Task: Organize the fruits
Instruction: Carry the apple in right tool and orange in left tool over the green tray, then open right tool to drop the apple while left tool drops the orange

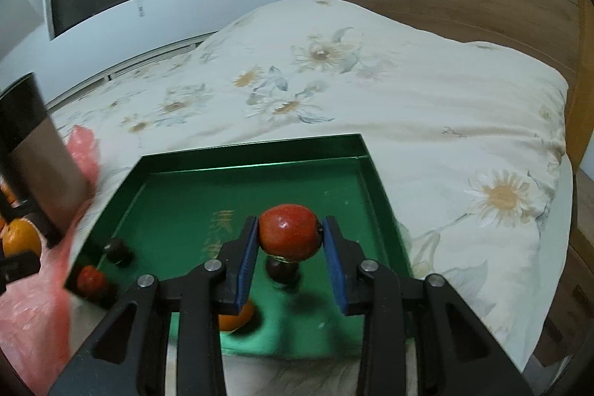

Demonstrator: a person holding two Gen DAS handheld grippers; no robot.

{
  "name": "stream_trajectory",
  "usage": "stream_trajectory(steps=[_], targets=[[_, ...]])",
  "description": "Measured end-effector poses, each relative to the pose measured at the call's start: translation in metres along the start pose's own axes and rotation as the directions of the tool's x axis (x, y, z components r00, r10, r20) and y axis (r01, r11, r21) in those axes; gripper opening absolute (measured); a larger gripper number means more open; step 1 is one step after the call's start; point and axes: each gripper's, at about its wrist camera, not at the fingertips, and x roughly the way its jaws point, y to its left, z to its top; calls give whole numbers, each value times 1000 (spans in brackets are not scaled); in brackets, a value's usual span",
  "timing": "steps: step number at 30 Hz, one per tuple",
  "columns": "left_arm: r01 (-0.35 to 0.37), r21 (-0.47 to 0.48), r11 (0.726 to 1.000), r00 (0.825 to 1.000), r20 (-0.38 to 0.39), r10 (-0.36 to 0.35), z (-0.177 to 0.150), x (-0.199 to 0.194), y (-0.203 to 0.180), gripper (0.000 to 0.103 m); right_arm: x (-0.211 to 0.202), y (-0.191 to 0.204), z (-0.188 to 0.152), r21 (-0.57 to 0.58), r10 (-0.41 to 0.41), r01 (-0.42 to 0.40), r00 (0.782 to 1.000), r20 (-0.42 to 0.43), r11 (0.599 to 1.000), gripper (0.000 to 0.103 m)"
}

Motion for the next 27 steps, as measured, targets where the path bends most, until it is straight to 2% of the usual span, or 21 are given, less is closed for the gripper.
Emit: stream_trajectory(steps=[5, 9, 14, 20, 27], targets=[[25, 15, 1000, 999, -25, -25, 26, 38, -11, 38, 24, -11, 0, 13, -31, 32, 999, -15, 999, 29], [38, 16, 999, 998, -54, -37, 33, 67, -14, 38, 42, -16, -4, 24, -51, 52, 998, -30, 998, 29], [36, 20, 999, 998, -55, -35, 42, 90, -7, 39, 52, -16, -7, 9, -66, 67, 997, -39, 998, 29], [25, -11, 1000, 997, -67, -26, 48, 114, 10, 39, 60, -13, -10, -15, -79, 78, 995, -60, 997, 29], [15, 25, 1000, 999, -41, -14, 42, 116, 9, 39, 70, -9, -5, -34, -59, 57, 996, -61, 998, 31]])
